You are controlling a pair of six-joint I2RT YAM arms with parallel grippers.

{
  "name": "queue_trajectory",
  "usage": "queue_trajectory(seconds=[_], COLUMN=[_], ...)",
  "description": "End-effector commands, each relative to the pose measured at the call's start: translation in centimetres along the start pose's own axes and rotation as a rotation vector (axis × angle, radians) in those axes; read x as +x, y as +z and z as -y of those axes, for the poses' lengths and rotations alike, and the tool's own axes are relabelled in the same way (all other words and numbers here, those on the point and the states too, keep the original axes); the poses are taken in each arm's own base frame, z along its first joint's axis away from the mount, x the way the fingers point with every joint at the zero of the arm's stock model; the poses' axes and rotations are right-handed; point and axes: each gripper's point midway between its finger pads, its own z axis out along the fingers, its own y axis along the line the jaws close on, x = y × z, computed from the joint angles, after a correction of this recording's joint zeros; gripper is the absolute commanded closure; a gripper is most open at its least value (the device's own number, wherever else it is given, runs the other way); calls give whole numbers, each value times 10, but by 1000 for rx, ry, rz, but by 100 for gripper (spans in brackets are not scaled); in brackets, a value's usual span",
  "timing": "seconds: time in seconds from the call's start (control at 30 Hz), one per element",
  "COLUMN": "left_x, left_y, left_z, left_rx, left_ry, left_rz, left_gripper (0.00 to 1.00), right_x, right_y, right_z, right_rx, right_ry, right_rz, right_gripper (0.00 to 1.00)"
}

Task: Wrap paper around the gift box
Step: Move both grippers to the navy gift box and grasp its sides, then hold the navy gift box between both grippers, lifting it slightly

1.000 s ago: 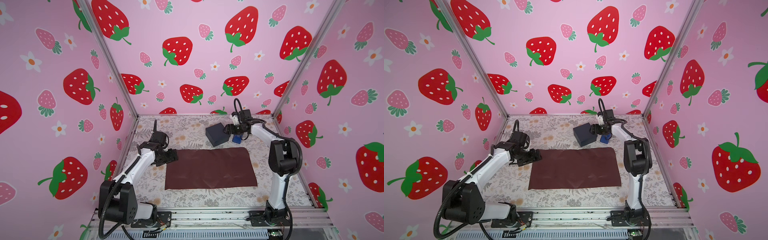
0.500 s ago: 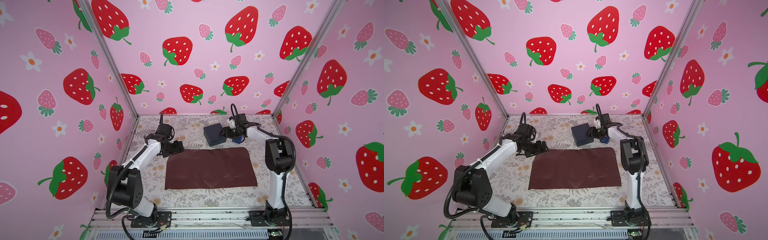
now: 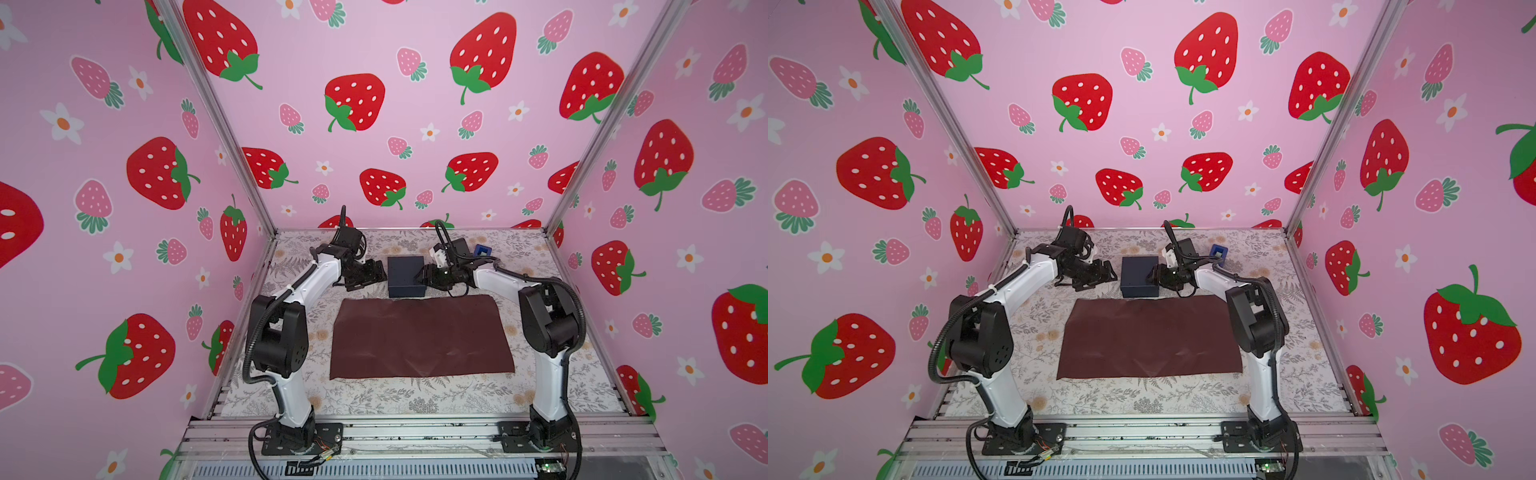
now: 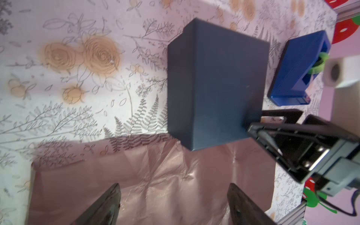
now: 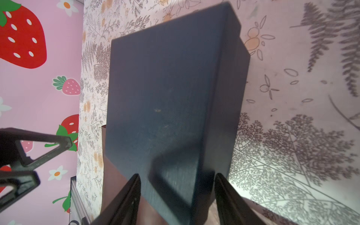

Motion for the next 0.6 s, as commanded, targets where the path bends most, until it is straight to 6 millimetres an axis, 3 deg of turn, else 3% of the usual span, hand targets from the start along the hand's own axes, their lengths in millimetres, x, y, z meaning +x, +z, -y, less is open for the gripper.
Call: queue_trajectory(seconds=[0.0, 0.2, 0.57], left_x=[-17, -36, -53], left_y=[2, 17, 32], left_z=[21, 25, 21], left_rx=[63, 71, 77], left_ry=[1, -9, -7], left_rz=[8, 11, 7], left_gripper=[14, 15, 18], right_x=[-30, -45, -36], right_y=[-27, -26, 1], right_z=[0, 17, 21], right_rx=[50, 106, 51], right_ry=[-32, -63, -60], right_rz=[75, 67, -32], right_gripper=[38, 41, 60])
